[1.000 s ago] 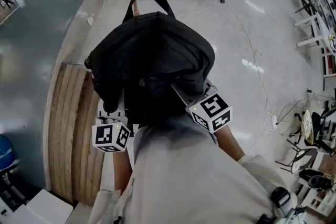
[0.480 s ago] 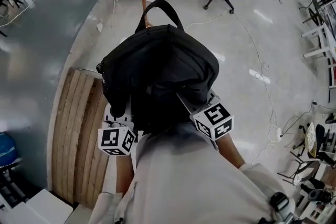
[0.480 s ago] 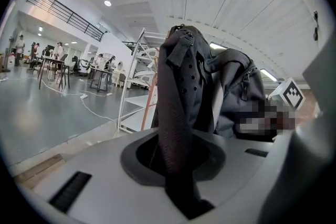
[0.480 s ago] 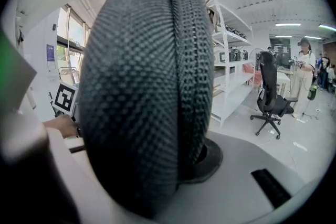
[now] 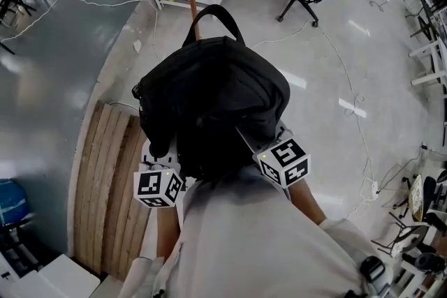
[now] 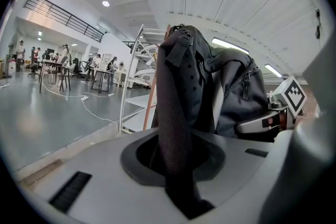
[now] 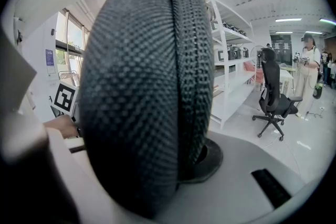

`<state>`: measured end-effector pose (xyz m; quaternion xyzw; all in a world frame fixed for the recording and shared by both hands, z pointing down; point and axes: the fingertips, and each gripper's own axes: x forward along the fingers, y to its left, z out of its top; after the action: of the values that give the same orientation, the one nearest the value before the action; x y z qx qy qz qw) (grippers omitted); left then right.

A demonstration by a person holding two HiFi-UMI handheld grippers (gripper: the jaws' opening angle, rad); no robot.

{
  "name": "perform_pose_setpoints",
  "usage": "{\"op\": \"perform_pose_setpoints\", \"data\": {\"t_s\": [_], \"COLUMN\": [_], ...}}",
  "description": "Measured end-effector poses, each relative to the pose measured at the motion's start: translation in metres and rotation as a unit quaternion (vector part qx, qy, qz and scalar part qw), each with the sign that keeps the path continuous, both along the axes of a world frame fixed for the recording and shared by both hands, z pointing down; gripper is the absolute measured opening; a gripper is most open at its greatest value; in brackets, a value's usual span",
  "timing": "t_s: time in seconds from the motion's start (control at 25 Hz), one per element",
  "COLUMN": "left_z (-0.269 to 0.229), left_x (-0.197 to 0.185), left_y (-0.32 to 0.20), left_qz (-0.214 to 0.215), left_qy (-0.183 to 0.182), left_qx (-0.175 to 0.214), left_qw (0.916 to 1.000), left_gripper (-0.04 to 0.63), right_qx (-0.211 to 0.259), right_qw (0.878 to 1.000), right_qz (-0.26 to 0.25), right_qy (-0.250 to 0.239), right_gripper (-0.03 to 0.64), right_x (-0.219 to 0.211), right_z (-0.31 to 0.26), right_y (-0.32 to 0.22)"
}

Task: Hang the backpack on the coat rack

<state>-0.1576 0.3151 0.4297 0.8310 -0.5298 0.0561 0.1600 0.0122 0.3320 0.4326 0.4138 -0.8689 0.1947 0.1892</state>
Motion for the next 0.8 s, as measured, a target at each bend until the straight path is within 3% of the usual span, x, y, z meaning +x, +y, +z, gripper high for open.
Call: {"op": "perform_pose_setpoints", "data": {"t_s": [0.8], "left_z": [-0.019], "left_x": [0.089], "left_y": [-0.143], "left_qz": [-0.034], "left_qy": [-0.003], "left_qx": [0.001], "left_qw": [0.9994], "left_gripper": [0.060], "right_qx": [0.012], "right_qw": [0.999], "right_qz": [-0.043], "right_qy": [-0.018], "right_gripper": [0.124], "right_x": [0.093], "right_z": [-0.013], "right_y": [-0.149]}}
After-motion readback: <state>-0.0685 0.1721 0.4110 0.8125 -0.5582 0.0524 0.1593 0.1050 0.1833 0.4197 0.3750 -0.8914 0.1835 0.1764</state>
